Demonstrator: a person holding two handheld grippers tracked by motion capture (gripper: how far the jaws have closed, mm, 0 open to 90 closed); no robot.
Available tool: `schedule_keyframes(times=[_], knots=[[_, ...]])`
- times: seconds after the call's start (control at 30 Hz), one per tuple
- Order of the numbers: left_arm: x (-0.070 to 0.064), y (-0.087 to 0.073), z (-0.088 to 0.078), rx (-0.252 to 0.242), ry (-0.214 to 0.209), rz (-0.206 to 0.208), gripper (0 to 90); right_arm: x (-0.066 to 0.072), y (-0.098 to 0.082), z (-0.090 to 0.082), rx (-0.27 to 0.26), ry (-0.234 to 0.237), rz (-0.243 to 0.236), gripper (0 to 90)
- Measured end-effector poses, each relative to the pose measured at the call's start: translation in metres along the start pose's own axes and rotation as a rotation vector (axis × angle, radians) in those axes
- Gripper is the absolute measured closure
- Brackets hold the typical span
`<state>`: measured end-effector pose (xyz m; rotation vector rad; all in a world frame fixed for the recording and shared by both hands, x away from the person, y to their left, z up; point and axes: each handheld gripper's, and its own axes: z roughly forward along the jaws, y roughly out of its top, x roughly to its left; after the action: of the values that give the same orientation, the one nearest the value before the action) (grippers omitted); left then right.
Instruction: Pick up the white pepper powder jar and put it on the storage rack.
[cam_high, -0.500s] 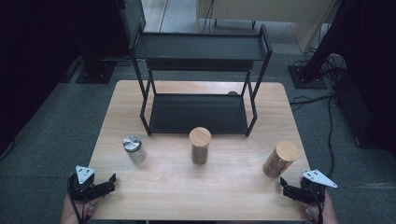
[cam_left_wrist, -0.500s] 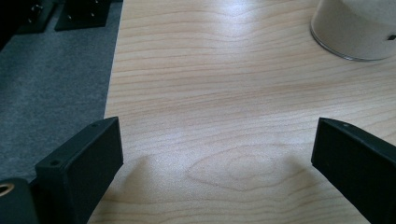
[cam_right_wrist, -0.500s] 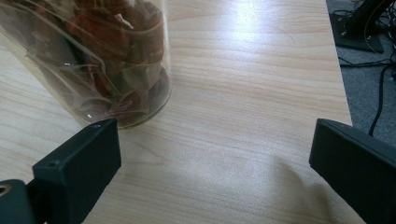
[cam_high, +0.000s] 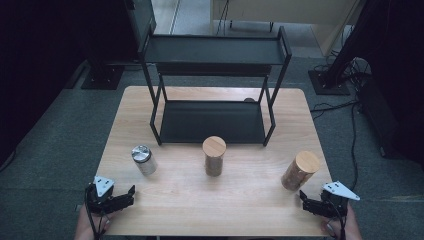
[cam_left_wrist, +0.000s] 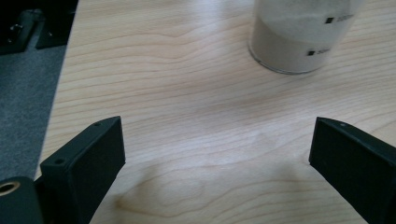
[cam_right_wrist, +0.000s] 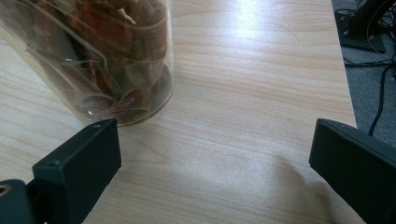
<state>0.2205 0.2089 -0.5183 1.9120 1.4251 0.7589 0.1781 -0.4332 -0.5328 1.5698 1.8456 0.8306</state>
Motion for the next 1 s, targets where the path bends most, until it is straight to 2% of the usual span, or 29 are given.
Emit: schedule_keyframes(times=[0.13,0.27,0.47,0.8,1.0], knots=[[-0.003,0.002,0.002,-0.003,-0.016,-0.004,3.9,0.0,0.0,0.0,-0.002,-0.004,-0.003,2.0],[-0.01,0.008,0.004,-0.018,-0.032,-0.027,3.8,0.001,0.0,0.0,-0.003,-0.007,-0.006,2.1],[-0.023,0.018,0.008,-0.026,-0.043,-0.006,3.9,0.002,0.0,0.0,0.0,0.0,-0.016,2.1],[-0.028,0.029,0.019,-0.02,-0.044,-0.022,3.9,0.003,-0.001,-0.001,-0.005,0.008,-0.03,2.1],[-0.032,0.04,0.025,-0.044,-0.047,-0.039,3.9,0.002,0.0,0.0,-0.001,0.014,-0.032,2.1]])
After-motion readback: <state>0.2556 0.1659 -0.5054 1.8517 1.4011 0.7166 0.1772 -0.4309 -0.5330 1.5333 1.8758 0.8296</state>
